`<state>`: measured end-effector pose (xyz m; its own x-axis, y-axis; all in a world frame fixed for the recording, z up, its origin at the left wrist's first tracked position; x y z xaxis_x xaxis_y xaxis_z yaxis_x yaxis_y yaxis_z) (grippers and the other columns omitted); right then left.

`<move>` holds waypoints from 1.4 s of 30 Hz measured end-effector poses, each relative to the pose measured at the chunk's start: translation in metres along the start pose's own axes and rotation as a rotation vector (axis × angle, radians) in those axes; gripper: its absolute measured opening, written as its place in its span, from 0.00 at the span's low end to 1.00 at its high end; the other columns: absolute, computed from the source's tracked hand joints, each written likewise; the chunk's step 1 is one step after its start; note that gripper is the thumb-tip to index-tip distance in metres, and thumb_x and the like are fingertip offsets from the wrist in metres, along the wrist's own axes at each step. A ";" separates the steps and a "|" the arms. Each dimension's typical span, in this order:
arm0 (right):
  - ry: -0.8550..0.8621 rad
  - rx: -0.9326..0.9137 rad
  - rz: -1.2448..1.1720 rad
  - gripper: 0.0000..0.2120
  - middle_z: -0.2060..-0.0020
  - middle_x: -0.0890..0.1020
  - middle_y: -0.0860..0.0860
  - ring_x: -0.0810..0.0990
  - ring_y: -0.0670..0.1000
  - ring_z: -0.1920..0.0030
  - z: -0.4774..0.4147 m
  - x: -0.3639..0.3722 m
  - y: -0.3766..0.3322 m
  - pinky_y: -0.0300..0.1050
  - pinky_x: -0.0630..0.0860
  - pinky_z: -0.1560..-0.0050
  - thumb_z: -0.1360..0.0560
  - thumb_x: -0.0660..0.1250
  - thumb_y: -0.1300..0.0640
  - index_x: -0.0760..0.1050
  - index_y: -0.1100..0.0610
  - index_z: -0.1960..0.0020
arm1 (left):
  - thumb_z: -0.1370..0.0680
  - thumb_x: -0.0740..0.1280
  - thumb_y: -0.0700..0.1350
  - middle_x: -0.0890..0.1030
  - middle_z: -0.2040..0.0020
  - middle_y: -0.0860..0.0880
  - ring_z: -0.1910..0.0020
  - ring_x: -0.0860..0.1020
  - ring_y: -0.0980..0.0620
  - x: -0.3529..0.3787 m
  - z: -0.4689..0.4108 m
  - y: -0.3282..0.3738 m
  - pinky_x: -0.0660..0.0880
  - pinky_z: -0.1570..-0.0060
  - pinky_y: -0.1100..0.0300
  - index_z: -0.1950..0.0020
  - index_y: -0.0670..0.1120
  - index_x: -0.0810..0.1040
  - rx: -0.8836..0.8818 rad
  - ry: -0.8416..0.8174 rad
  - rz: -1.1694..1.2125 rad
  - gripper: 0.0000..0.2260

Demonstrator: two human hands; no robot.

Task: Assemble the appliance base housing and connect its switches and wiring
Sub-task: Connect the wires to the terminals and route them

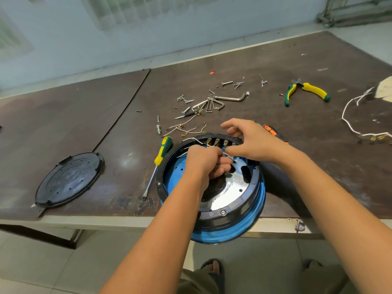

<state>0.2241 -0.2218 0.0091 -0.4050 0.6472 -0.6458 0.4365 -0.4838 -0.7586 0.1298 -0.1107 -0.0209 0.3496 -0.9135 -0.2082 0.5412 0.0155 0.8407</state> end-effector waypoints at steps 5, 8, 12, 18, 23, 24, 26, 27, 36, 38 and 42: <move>0.064 0.068 0.178 0.24 0.51 0.79 0.46 0.77 0.43 0.54 0.004 -0.012 0.009 0.36 0.70 0.55 0.30 0.77 0.46 0.77 0.50 0.36 | 0.21 0.60 0.41 0.83 0.72 0.43 0.81 0.75 0.51 -0.016 0.009 0.048 0.66 0.80 0.66 0.53 0.36 0.80 0.268 -0.027 -0.230 0.12; 0.033 0.022 0.197 0.21 0.53 0.81 0.45 0.78 0.42 0.55 0.003 -0.012 0.004 0.36 0.74 0.55 0.28 0.76 0.46 0.80 0.51 0.38 | 0.22 0.61 0.47 0.85 0.65 0.53 0.66 0.82 0.52 -0.054 0.011 0.092 0.74 0.65 0.61 0.55 0.46 0.83 0.645 0.321 -0.577 0.11; 0.007 -0.009 0.160 0.16 0.50 0.85 0.48 0.82 0.46 0.52 -0.006 -0.010 0.000 0.46 0.80 0.47 0.27 0.75 0.49 0.82 0.51 0.40 | 0.22 0.67 0.54 0.75 0.34 0.53 0.35 0.73 0.51 -0.039 -0.017 0.081 0.72 0.39 0.52 0.32 0.54 0.75 0.737 0.152 -1.054 0.18; -0.133 -0.072 0.096 0.14 0.53 0.86 0.46 0.83 0.47 0.52 -0.026 0.004 -0.006 0.53 0.81 0.46 0.27 0.75 0.51 0.82 0.46 0.42 | 0.29 0.75 0.59 0.74 0.32 0.54 0.34 0.71 0.51 -0.040 -0.017 0.088 0.68 0.36 0.47 0.29 0.57 0.71 0.877 0.176 -1.190 0.30; -0.206 -0.104 -0.009 0.16 0.52 0.86 0.47 0.85 0.47 0.53 -0.036 0.014 -0.008 0.48 0.82 0.48 0.26 0.76 0.54 0.82 0.48 0.39 | 0.29 0.76 0.46 0.78 0.36 0.53 0.37 0.75 0.50 -0.044 -0.032 0.066 0.72 0.37 0.49 0.30 0.54 0.72 0.731 -0.034 -1.155 0.28; -0.210 -0.108 -0.024 0.16 0.52 0.86 0.47 0.85 0.47 0.53 -0.037 0.015 -0.009 0.47 0.82 0.47 0.26 0.76 0.55 0.82 0.48 0.40 | 0.28 0.75 0.44 0.80 0.38 0.53 0.38 0.76 0.49 -0.044 -0.033 0.064 0.74 0.40 0.49 0.32 0.54 0.73 0.734 -0.041 -1.129 0.25; -0.215 -0.120 -0.053 0.14 0.52 0.86 0.46 0.84 0.46 0.52 -0.038 0.016 -0.010 0.43 0.81 0.48 0.26 0.76 0.56 0.82 0.50 0.41 | 0.27 0.74 0.44 0.81 0.41 0.53 0.41 0.78 0.49 -0.047 -0.036 0.063 0.75 0.43 0.50 0.35 0.54 0.75 0.742 -0.019 -1.123 0.21; -0.212 -0.129 -0.057 0.14 0.52 0.86 0.46 0.84 0.46 0.52 -0.039 0.016 -0.011 0.40 0.81 0.49 0.27 0.76 0.56 0.83 0.50 0.42 | 0.27 0.74 0.45 0.81 0.41 0.53 0.41 0.78 0.49 -0.047 -0.037 0.064 0.75 0.43 0.50 0.36 0.54 0.75 0.750 -0.005 -1.124 0.20; -0.148 -0.150 0.054 0.15 0.50 0.84 0.42 0.82 0.43 0.49 -0.045 0.026 -0.020 0.47 0.80 0.46 0.26 0.76 0.53 0.82 0.48 0.40 | 0.25 0.71 0.53 0.78 0.45 0.55 0.44 0.76 0.50 -0.058 -0.043 0.061 0.76 0.47 0.52 0.37 0.57 0.72 0.780 0.065 -1.187 0.18; -0.157 -0.153 0.125 0.18 0.47 0.81 0.41 0.80 0.41 0.46 -0.046 0.031 -0.023 0.46 0.78 0.44 0.26 0.75 0.50 0.80 0.47 0.37 | 0.24 0.70 0.52 0.78 0.45 0.55 0.45 0.76 0.51 -0.062 -0.043 0.060 0.76 0.48 0.52 0.37 0.57 0.72 0.774 0.069 -1.168 0.17; -0.158 -0.016 -0.162 0.24 0.45 0.83 0.43 0.82 0.41 0.47 -0.046 0.027 -0.009 0.41 0.80 0.47 0.29 0.69 0.38 0.80 0.48 0.37 | 0.23 0.69 0.53 0.76 0.42 0.56 0.43 0.76 0.50 -0.065 -0.040 0.056 0.76 0.47 0.51 0.33 0.58 0.68 0.760 0.064 -1.143 0.20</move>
<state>0.2466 -0.1729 0.0025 -0.5910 0.6146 -0.5225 0.3676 -0.3714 -0.8526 0.1678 -0.0338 0.0195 0.0423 -0.2468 -0.9681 0.0085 -0.9689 0.2474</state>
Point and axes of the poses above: each hand's wrist, its own z-axis away from the middle knuckle, its own x-axis out of the palm, y = z × x, the point moved 10 cm from there along -z, towards the middle knuckle
